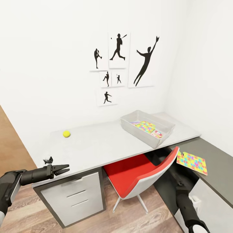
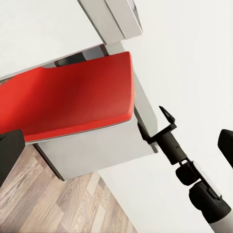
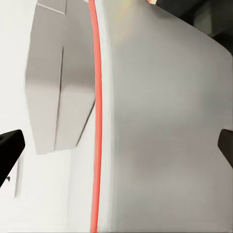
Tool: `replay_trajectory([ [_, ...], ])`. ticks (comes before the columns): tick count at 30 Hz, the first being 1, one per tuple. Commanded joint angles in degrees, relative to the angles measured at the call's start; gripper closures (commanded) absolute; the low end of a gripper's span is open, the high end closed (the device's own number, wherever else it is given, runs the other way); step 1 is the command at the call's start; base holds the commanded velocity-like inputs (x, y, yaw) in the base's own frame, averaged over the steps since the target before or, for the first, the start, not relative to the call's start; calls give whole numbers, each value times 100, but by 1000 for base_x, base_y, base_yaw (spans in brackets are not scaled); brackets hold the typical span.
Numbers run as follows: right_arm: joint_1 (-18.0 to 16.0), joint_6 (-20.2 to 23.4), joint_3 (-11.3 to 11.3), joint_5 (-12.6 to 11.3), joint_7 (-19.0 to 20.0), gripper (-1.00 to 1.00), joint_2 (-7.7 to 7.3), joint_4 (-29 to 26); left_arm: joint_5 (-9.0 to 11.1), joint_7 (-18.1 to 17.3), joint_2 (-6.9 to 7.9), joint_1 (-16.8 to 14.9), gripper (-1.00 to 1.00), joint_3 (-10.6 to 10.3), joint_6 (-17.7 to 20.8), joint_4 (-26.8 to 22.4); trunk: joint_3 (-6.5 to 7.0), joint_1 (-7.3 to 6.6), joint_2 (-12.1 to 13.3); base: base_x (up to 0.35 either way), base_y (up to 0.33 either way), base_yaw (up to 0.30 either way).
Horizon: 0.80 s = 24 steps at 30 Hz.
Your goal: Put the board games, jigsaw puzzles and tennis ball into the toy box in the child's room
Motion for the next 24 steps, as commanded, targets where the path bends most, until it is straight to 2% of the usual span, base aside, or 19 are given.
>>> replay_trajectory([
  [1,-6,12,-1,-69,34,-100,12,1,1,-24,5,-3,-100,-1,60,0,-24,23,-45,0,0,0],
  [8,-9,-226,24,-170,87,-100,26,73,6,-24,6,-3,-100,-1,60,0,-150,176,-326,0,0,0],
  [10,-9,-256,29,-327,94,-100,24,101,11,-24,4,-3,-100,-1,60,0,-186,220,-406,0,0,0],
  [14,-15,-286,34,-899,100,-100,-10,135,20,-24,7,-3,-100,2,60,0,-258,308,-567,0,0,0],
  [16,-16,-288,33,-1075,101,-100,-24,144,22,-24,9,-3,-100,13,54,3,-294,352,-647,0,0,0],
  [19,-17,-291,29,-1200,96,-100,-28,150,28,-24,10,-3,-100,25,49,7,-348,418,-767,0,0,0],
  [24,-31,-294,34,-1255,48,-100,2,153,32,-24,11,-3,-100,36,51,8,-437,528,-968,0,0,0],
])
